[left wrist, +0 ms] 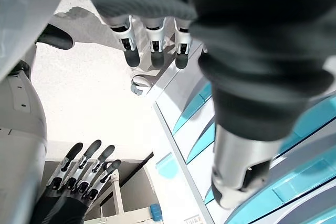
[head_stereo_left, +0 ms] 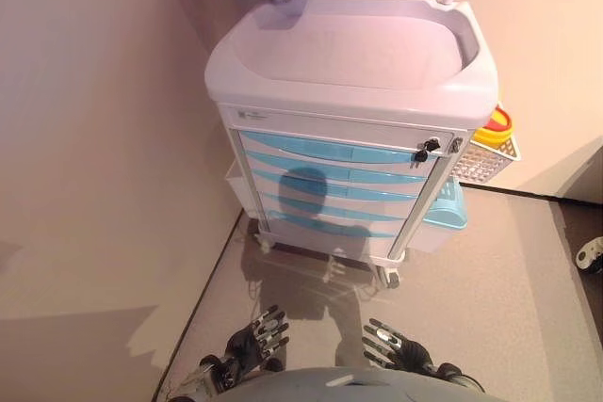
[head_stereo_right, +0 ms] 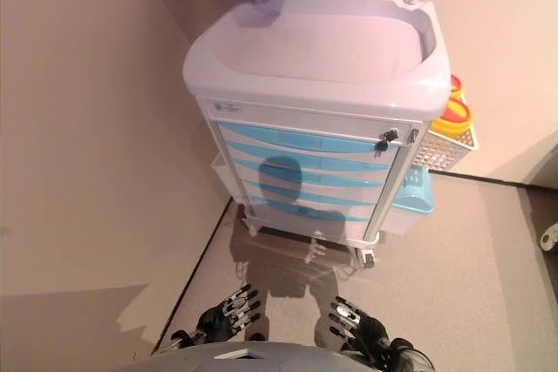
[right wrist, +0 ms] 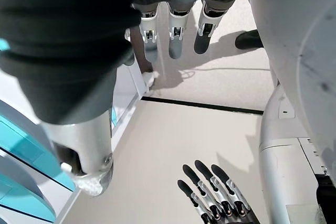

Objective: Open the drawer and pick up the medicine

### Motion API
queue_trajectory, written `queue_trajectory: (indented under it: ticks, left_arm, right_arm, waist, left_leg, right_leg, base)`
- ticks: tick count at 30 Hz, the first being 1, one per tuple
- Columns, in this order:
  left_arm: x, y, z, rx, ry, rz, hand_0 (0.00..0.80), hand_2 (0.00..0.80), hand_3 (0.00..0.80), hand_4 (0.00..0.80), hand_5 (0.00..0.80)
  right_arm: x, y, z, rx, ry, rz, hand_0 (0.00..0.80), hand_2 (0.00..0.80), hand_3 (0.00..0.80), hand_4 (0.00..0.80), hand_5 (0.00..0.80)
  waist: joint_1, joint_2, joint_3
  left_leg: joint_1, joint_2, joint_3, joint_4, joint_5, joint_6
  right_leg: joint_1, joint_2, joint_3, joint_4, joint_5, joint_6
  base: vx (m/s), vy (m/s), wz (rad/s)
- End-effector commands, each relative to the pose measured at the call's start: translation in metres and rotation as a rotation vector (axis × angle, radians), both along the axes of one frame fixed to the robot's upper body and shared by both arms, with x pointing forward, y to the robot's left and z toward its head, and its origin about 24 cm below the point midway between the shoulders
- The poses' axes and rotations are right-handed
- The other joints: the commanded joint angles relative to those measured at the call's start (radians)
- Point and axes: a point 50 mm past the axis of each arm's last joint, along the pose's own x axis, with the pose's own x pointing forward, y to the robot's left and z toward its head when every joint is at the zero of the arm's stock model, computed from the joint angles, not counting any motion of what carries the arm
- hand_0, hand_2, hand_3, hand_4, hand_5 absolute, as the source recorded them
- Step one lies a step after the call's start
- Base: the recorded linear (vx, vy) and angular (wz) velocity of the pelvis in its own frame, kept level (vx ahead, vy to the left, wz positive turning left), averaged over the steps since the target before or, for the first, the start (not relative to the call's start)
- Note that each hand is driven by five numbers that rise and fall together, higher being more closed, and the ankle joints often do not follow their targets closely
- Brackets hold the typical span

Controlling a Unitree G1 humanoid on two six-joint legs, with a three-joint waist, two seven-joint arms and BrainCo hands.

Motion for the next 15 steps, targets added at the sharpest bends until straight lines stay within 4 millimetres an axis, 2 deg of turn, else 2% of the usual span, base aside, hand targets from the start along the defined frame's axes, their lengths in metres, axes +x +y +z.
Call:
queue_trajectory:
  ticks: [1, 15]
  left_arm:
    - [0.0156, -0.006, 0.0035, -0.02, -0.036, -0.023, 0.0, 0.0, 0.0, 0.0, 0.0]
    - [0.0188, -0.0005, 0.0061, -0.026, -0.071, 0.043, 0.0, 0.0, 0.0, 0.0, 0.0]
  right_arm:
    - [0.0193, 0.0173, 0.0026, 0.044, -0.046, 0.057, 0.0, 0.0, 0.0, 0.0, 0.0]
    - [0.0236, 0.0156, 0.0043, 0.043, -0.051, 0.078, 0.0, 0.0, 0.0, 0.0, 0.0]
  waist:
    - [0.002, -0.029, 0.012]
    - [0.006, -0.033, 0.011]
  left_leg:
    - [-0.009, -0.076, 0.039, 0.002, -0.083, 0.026]
    - [-0.014, -0.074, 0.047, 0.002, -0.078, 0.026]
  right_leg:
    - [-0.018, 0.019, 0.014, 0.039, -0.039, 0.026]
    - [-0.02, 0.022, 0.018, 0.032, -0.032, 0.025]
  base:
    - [0.0, 0.0, 0.0]
    - [-0.009, 0.0, -0.04]
